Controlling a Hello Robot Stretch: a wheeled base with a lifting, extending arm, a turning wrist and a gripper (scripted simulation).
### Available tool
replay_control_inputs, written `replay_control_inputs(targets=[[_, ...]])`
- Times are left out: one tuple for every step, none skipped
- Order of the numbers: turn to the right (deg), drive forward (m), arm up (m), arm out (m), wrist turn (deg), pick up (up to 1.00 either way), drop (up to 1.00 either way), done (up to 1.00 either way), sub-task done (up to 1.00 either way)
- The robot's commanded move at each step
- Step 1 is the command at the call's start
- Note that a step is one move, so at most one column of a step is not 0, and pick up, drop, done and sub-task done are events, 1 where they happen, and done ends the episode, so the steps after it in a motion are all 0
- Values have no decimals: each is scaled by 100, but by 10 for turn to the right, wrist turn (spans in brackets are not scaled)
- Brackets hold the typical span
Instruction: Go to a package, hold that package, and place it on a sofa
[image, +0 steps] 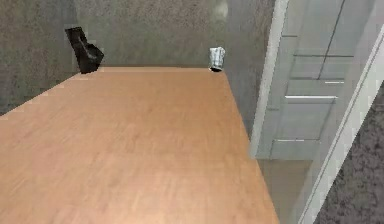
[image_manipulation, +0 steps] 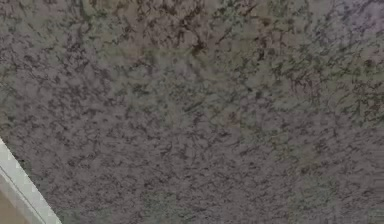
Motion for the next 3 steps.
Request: replay_control_inputs(targets=[[-30, 0, 0, 0, 0, 0, 0, 0, 0], [0, 45, 0, 0, 0, 0, 0, 0, 0], [0, 60, 0, 0, 0, 0, 0, 0, 0]])
